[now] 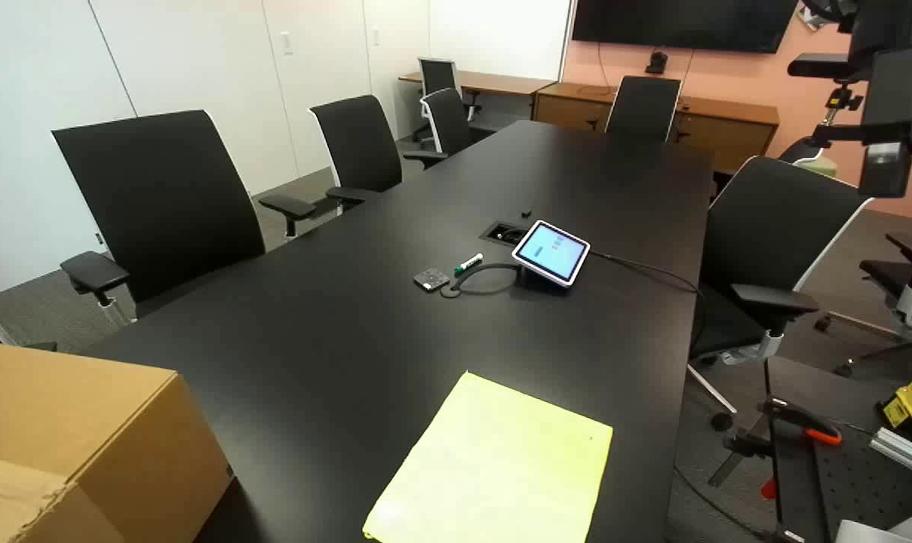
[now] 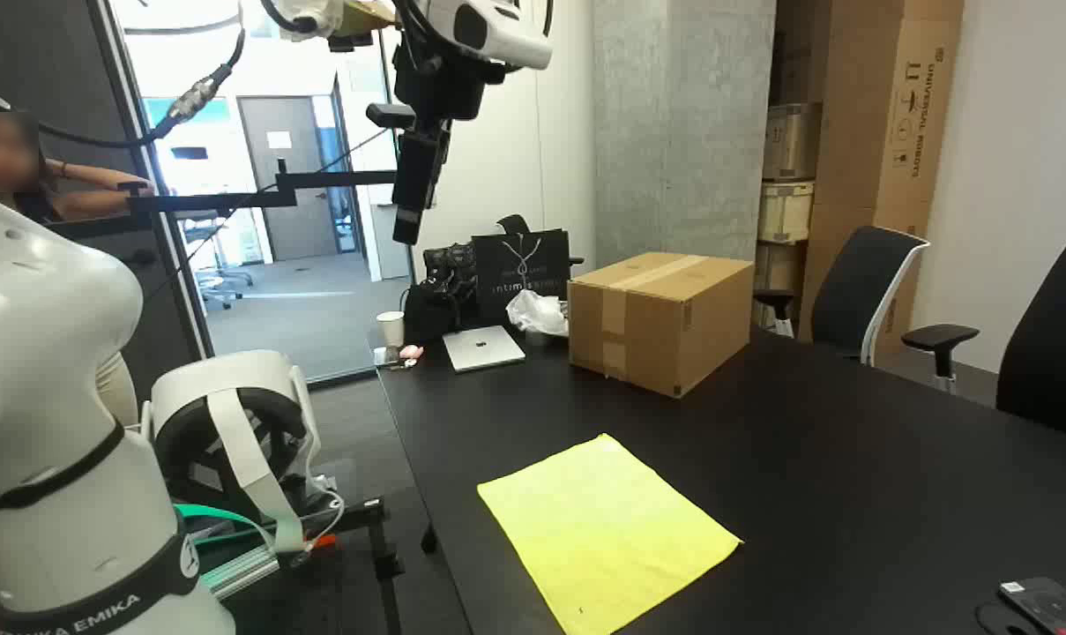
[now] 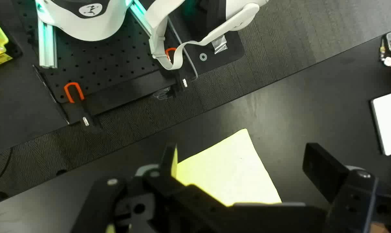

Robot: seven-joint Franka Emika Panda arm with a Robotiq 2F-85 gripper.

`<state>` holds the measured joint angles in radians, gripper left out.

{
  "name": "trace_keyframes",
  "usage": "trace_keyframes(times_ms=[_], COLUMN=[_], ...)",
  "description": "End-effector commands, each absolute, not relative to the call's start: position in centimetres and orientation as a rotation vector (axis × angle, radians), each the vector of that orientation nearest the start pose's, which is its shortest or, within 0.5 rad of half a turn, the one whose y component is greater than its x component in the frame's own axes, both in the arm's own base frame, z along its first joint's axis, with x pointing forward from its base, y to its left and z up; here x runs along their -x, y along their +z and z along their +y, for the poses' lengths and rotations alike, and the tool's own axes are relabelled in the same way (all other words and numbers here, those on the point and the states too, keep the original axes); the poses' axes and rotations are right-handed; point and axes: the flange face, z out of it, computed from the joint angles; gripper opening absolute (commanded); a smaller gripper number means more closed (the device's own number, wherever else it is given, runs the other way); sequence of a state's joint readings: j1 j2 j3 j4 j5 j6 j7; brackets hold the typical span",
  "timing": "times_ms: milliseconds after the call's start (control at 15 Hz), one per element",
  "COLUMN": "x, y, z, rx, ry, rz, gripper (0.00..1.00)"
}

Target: Fold the yellow towel

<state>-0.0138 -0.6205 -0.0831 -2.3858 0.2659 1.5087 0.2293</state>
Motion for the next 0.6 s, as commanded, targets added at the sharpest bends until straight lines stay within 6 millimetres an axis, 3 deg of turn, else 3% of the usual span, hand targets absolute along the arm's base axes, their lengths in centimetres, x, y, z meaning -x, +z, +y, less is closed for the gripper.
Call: trace_keyframes(times_ms=[0,400,533], x=[-33.6,-33.7,-34.6], y=[52.5,52.7,51.2], z=[-0.7,-0.7,-0.5], rx=[2.784,2.786,2.795], ry=[0.397,0.387,0.411], rz=[0.453,0.450,0.456], gripper=[1.00,1.00,1.00])
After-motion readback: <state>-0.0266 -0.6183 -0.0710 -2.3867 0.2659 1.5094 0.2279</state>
